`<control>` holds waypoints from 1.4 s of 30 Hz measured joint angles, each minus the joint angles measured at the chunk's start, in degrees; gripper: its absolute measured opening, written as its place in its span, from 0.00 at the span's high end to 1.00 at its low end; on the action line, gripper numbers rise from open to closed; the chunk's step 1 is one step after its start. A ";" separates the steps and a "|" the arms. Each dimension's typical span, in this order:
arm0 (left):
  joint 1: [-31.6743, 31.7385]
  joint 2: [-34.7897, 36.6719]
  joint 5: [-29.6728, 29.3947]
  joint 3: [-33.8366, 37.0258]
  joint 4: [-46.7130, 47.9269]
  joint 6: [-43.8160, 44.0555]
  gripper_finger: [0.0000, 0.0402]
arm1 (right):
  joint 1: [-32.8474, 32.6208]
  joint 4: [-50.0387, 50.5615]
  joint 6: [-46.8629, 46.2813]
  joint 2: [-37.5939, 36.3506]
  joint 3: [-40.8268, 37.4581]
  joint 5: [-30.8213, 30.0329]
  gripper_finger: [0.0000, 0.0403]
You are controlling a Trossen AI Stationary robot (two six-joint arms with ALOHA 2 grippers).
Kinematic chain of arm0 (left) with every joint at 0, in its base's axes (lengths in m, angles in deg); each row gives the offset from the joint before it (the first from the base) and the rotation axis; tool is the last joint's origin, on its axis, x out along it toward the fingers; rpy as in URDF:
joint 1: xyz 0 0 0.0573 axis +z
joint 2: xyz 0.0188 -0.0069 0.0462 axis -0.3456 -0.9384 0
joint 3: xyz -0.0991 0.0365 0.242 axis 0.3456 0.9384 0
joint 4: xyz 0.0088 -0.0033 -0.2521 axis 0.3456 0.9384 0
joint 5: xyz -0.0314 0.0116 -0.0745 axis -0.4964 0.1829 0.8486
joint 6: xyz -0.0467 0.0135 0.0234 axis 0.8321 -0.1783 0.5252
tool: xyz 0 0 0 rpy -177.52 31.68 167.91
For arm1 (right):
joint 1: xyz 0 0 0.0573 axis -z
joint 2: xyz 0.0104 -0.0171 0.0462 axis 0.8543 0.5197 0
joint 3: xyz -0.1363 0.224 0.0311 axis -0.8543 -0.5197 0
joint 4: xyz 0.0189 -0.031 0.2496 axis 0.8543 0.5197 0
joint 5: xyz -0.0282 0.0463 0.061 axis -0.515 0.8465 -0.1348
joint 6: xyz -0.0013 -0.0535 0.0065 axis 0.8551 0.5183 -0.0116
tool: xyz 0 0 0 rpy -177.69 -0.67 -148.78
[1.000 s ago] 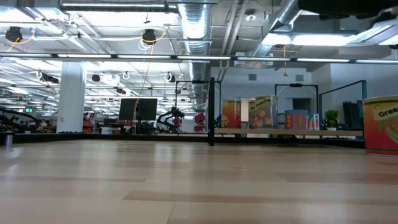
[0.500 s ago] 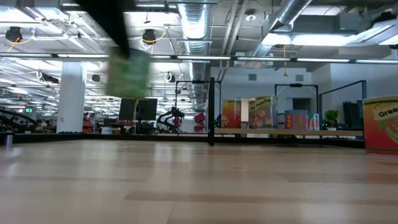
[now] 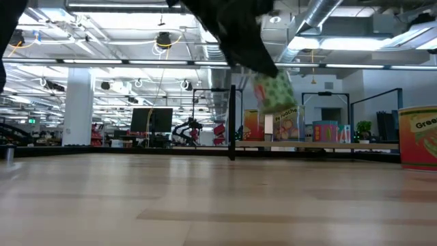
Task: Pick and place cans onto a shelf
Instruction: Put the light green can on the shelf
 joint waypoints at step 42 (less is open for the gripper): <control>-2.74 -2.65 7.69 12.70 -21.22 -0.28 0.98 | 4.11 9.49 -16.93 5.50 -1.78 -0.04 0.98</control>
